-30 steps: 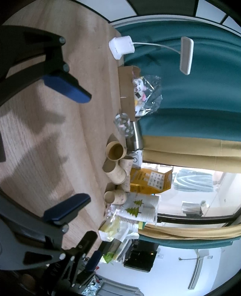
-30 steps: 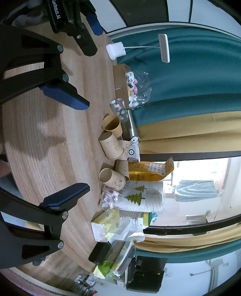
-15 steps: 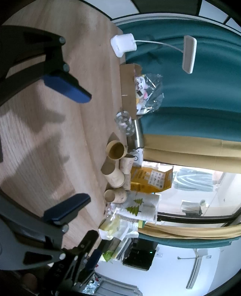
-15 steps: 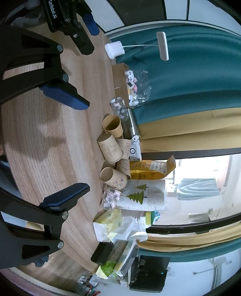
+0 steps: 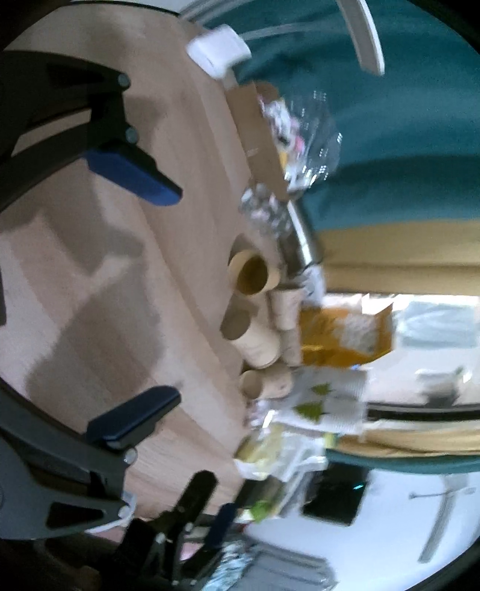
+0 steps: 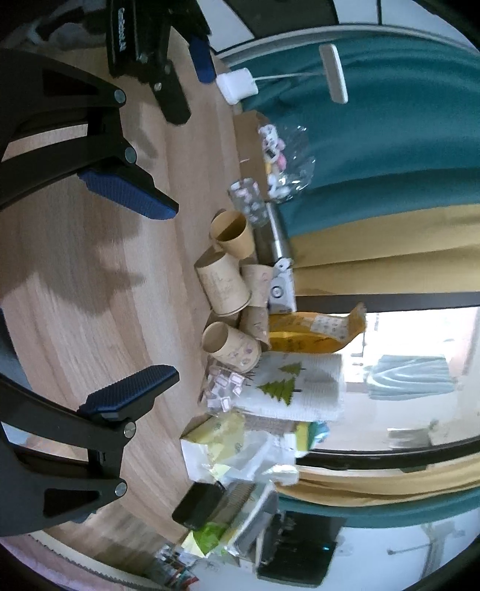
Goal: Flip cup upside down
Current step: 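Move the left tool to the tall upright kraft cup and close on it, then lift and roll the kraft cup with the left tool while the right tool approaches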
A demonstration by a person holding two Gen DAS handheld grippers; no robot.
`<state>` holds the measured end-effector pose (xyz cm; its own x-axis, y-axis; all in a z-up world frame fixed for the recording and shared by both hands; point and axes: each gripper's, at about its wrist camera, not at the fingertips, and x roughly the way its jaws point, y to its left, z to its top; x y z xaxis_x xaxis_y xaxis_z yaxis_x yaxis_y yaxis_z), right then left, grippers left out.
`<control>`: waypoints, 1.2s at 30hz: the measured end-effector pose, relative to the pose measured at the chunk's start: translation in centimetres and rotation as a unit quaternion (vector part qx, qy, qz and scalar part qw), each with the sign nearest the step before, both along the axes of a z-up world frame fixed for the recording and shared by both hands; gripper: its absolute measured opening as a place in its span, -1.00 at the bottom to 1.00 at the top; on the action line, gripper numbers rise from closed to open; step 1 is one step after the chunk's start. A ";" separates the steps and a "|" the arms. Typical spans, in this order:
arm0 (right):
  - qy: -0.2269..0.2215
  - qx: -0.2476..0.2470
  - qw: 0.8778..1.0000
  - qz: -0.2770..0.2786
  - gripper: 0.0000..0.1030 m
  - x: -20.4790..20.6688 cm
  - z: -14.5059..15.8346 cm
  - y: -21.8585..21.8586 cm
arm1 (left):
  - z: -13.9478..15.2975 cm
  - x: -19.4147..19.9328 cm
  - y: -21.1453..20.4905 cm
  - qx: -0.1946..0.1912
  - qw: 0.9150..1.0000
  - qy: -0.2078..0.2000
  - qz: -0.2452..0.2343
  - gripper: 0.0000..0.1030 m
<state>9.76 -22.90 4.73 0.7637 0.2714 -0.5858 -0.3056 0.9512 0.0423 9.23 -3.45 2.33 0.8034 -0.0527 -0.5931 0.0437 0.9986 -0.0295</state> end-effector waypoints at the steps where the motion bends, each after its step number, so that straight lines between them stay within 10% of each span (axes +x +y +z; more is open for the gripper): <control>1: 0.012 0.001 1.000 -0.009 0.62 1.4 -0.1 -0.5 | -0.1 1.3 0.0 0.000 1.000 0.007 -0.004 0.93; 24: 0.112 0.047 0.990 -0.067 0.62 14.7 -4.4 -5.0 | -4.9 23.4 -8.0 0.137 0.966 0.163 -0.146 0.91; 31: 0.121 0.050 0.989 -0.068 0.62 15.6 -5.5 -5.7 | -7.1 24.9 -8.9 0.162 0.956 0.187 -0.155 0.25; 36: 0.121 0.047 0.990 -0.058 0.62 15.6 -5.7 -5.6 | -7.7 25.0 -8.8 0.149 0.958 0.186 -0.161 0.17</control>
<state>25.35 -28.48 -0.96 0.6335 0.2523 -0.7314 -0.1651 0.9677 0.1908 34.24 -12.21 -5.34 0.5047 -0.0468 -0.8620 0.3927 0.9017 0.1811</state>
